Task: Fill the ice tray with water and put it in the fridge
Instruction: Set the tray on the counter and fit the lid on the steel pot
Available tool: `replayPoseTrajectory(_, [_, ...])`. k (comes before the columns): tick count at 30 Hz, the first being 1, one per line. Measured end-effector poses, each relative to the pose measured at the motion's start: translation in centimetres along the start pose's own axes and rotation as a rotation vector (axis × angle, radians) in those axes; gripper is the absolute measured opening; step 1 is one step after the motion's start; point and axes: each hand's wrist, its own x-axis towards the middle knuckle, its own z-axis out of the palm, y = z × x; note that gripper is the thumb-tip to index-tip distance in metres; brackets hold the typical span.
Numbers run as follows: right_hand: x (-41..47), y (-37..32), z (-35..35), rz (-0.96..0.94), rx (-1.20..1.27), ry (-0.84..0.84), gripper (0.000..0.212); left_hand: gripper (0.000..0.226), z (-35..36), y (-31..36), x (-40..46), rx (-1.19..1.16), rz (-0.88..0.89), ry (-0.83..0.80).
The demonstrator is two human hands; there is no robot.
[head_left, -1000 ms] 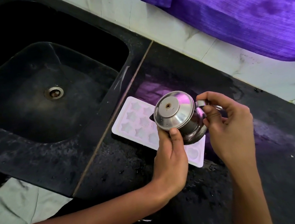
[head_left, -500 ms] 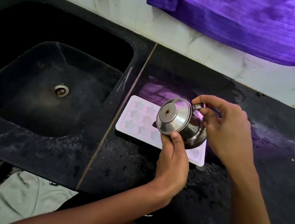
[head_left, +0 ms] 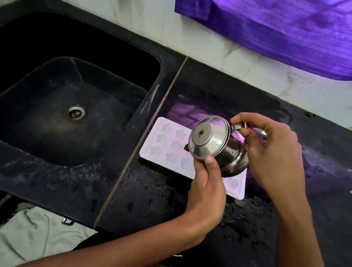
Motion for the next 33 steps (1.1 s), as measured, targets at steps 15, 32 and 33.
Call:
replayPoseTrajectory(15, [-0.2,0.1,-0.4,-0.025,0.086,0.041,0.036,0.050,-0.1,0.4,0.0,-0.026,0.088,-0.012])
replayPoseTrajectory(32, [3.5,-1.3,0.7,0.080,0.253,0.067,0.027,0.046,-3.8,3.7,3.5,0.102,0.191,-0.056])
replayPoseTrajectory(33, [3.8,-1.4,1.0,0.088,0.242,0.064,0.028,0.046,-4.1,3.8,3.8,0.110,0.177,-0.067])
